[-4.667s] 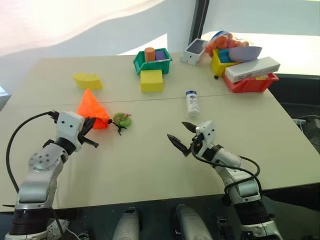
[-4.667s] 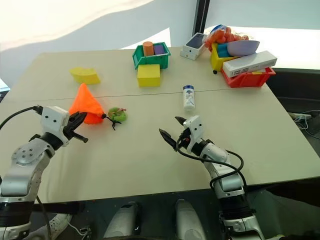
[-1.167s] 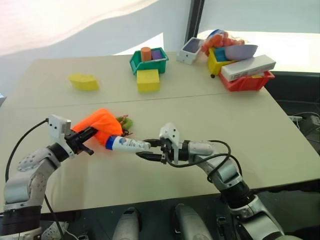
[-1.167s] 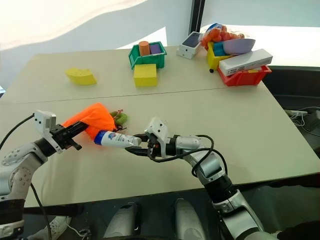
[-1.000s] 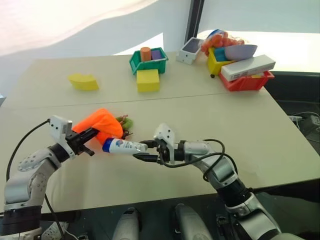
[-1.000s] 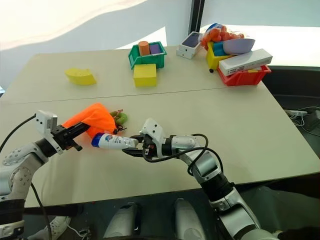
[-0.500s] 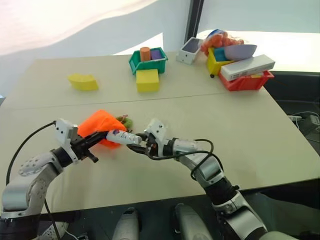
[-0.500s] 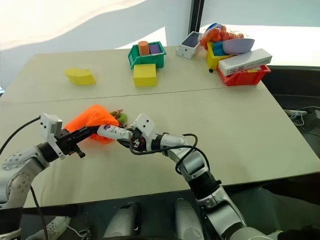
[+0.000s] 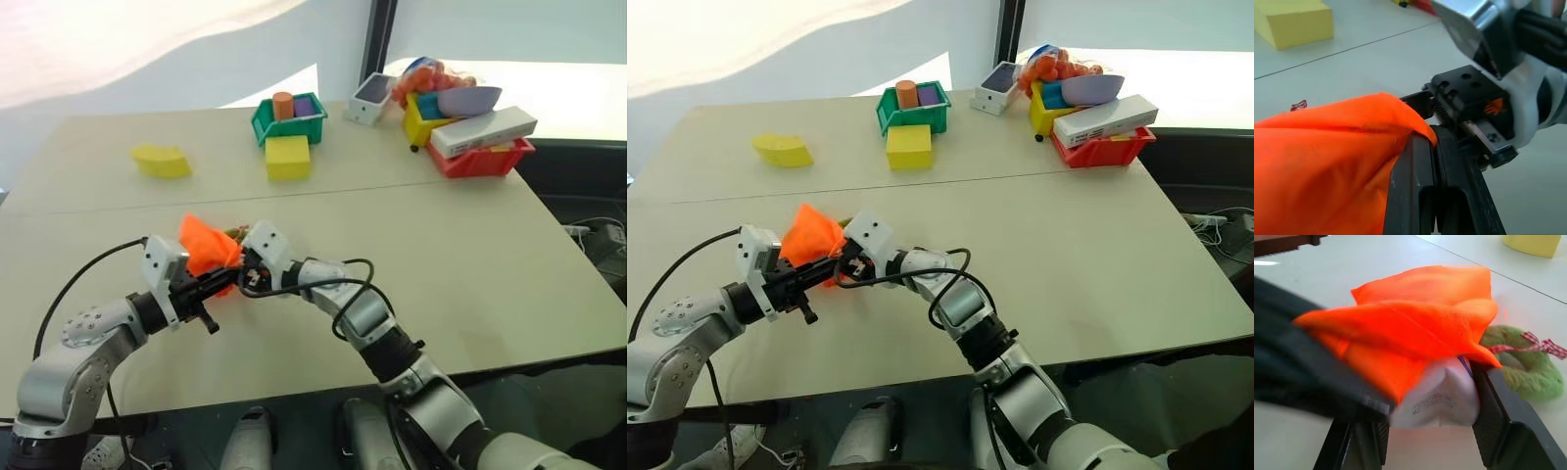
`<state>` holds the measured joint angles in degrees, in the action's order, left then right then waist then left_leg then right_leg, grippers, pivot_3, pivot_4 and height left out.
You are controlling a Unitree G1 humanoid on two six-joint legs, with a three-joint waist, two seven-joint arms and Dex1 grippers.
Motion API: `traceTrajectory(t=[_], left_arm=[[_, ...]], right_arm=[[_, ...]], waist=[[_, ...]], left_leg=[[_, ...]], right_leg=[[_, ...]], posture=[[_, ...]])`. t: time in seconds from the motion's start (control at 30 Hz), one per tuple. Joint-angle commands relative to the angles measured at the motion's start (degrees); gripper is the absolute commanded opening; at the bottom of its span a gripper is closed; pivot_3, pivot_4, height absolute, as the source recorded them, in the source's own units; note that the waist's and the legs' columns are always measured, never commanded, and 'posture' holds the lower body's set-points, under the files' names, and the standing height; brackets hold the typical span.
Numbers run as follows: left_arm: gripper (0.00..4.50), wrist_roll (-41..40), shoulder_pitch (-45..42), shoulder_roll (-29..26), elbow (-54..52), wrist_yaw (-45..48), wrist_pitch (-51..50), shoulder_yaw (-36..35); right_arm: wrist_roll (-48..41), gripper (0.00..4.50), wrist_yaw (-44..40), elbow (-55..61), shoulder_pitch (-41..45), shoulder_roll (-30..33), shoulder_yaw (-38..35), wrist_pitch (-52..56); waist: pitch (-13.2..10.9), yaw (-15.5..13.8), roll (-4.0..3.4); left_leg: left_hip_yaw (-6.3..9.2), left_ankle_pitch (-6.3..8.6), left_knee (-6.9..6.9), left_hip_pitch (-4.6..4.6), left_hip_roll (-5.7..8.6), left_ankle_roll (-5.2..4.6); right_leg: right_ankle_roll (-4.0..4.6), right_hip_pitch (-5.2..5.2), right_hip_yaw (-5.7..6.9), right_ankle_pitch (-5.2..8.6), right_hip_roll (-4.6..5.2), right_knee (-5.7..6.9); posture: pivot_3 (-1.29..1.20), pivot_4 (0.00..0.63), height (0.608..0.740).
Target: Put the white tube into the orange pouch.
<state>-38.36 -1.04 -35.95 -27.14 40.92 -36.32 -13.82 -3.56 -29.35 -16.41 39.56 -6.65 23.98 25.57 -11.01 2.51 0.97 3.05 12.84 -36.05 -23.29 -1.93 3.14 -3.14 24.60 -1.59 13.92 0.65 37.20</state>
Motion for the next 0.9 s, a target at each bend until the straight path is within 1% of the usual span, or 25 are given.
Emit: traceTrajectory(t=[0.03,0.1,0.13,0.17,0.23,0.4,0.5,0.6,0.7,0.8,0.9], left_arm=[[0.00,-1.17,0.54,-0.63,-1.71,-0.16,-0.39,-0.77],[0.00,-0.84,1.30,-0.77,-1.19,-0.25,-0.10,-1.63],[0.00,-0.50,1.76,-0.87,-0.84,-0.23,0.34,-2.15],[0.00,-0.28,2.06,-0.94,-0.62,-0.22,0.65,-2.48],[0.00,-0.06,2.61,-0.79,0.41,-0.58,1.19,-3.80],[0.00,0.43,4.35,-0.32,3.74,-1.16,3.16,-7.53],[0.00,0.67,4.73,0.10,5.81,-1.89,4.07,-9.14],[0.00,0.43,6.29,0.61,8.16,-2.30,5.45,-12.37],[0.00,1.23,9.02,-0.27,10.63,-1.36,7.23,-15.39],[0.00,4.45,12.43,-2.35,13.26,0.28,10.19,-16.89],[0.00,6.14,12.69,-3.93,16.71,0.19,12.62,-19.24]], right_arm=[[-0.47,1.96,-1.08,0.37,1.59,-1.48,-0.70,-2.11],[-1.23,2.70,-3.01,2.13,0.78,-0.95,-0.39,-1.58],[-1.50,2.96,-3.88,3.54,0.18,-0.45,-0.18,-1.14],[-1.62,3.53,-4.47,4.47,-0.22,-0.15,-0.10,-0.83],[-2.09,4.42,-5.86,7.35,-1.32,1.10,-0.32,0.21],[-4.92,4.47,-9.75,15.14,-3.68,5.92,-2.10,5.19],[-7.28,4.47,-10.81,18.63,-4.49,7.91,-3.41,8.53],[-9.13,4.47,-11.60,22.16,-6.24,10.86,-5.42,10.59],[-8.98,4.47,-10.69,22.37,-7.38,12.99,-6.90,10.08],[-8.40,4.47,-9.92,21.38,-7.56,13.77,-7.14,9.40],[-7.29,4.47,-9.31,19.64,-7.14,13.67,-6.43,7.53]], waist=[[0.00,-0.02,0.00],[0.00,0.02,0.01],[0.00,0.04,0.00],[0.00,0.05,0.00],[0.00,0.03,0.00],[0.00,0.03,-0.01],[0.00,0.03,0.00],[0.00,0.03,0.00],[0.00,0.09,0.00],[0.00,0.23,0.00],[0.00,0.08,0.00]], left_leg=[[0.00,0.00,-0.01,-0.01,0.01,0.00],[-0.02,0.00,-0.02,-0.01,0.01,0.00],[-0.02,0.00,-0.03,-0.01,0.01,0.00],[-0.02,0.00,-0.03,-0.01,0.01,0.00],[0.00,0.00,-0.02,-0.01,0.01,0.00],[0.00,0.00,-0.01,0.00,0.00,0.00],[0.01,0.00,-0.01,0.00,0.00,0.00],[0.01,0.00,-0.01,0.00,0.00,0.00],[-0.01,0.00,0.01,0.00,0.00,0.00],[-0.04,0.00,0.05,-0.01,-0.01,0.00],[-0.03,0.00,0.11,-0.01,-0.03,0.00]], right_leg=[[0.00,0.00,0.00,0.00,0.01,-0.01],[0.01,-0.01,0.00,0.00,0.03,-0.03],[0.01,-0.01,0.00,0.00,0.03,-0.03],[0.01,-0.01,0.00,0.00,0.02,-0.02],[0.01,0.00,0.01,0.01,0.02,-0.01],[0.00,0.00,0.01,0.02,0.01,-0.01],[-0.01,0.01,0.02,0.03,0.02,-0.01],[-0.01,0.01,0.02,0.04,0.02,-0.02],[0.00,0.01,0.01,0.04,0.03,-0.06],[0.09,0.08,0.00,0.09,0.03,-0.06],[0.06,0.13,0.02,0.20,0.02,-0.04]], posture=[[0.00,0.150,0.740],[0.00,0.150,0.740],[0.00,0.150,0.740],[0.00,0.150,0.740],[0.00,0.150,0.740],[0.00,0.150,0.740],[0.00,0.150,0.740],[0.00,0.150,0.740],[0.00,0.150,0.740],[0.00,0.150,0.740],[0.00,0.150,0.740]])
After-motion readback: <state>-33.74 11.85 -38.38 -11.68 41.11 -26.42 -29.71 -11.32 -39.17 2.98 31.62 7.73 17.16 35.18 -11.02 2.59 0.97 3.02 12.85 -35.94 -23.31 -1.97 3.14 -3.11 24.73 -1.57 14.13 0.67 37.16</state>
